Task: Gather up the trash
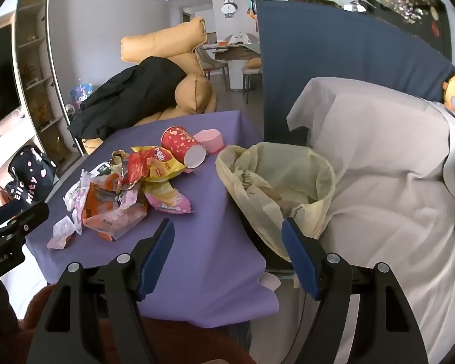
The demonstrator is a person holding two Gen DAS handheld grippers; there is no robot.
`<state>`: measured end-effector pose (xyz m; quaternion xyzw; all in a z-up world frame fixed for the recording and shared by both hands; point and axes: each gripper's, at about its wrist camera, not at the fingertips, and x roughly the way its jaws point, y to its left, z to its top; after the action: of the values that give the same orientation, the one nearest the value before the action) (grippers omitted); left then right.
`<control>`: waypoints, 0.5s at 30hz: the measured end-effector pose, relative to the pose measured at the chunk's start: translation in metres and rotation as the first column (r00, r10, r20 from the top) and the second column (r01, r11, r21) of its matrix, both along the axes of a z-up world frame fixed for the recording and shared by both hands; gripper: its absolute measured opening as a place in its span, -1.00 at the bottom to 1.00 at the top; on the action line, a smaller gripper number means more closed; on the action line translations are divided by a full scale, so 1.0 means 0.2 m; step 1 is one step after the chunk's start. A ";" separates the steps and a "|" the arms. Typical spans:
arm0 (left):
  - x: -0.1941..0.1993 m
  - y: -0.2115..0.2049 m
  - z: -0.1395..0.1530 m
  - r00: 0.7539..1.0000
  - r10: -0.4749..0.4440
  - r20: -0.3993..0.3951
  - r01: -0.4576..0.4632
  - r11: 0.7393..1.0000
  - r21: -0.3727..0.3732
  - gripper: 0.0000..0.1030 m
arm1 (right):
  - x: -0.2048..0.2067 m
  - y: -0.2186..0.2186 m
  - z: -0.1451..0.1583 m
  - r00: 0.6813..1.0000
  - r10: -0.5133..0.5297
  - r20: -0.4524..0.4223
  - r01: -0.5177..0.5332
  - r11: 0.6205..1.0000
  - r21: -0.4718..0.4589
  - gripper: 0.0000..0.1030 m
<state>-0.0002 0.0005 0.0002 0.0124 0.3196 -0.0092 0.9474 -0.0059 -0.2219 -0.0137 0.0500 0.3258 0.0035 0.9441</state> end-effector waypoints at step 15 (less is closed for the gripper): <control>0.00 0.00 0.00 1.000 0.003 -0.009 -0.003 1.000 0.007 0.57 | -0.01 -0.01 0.00 1.000 0.005 -0.001 -0.005 1.000 -0.016 0.35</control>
<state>-0.0001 -0.0001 -0.0004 0.0155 0.3238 -0.0068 0.9460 -0.0074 -0.2245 -0.0133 0.0415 0.3263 0.0034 0.9443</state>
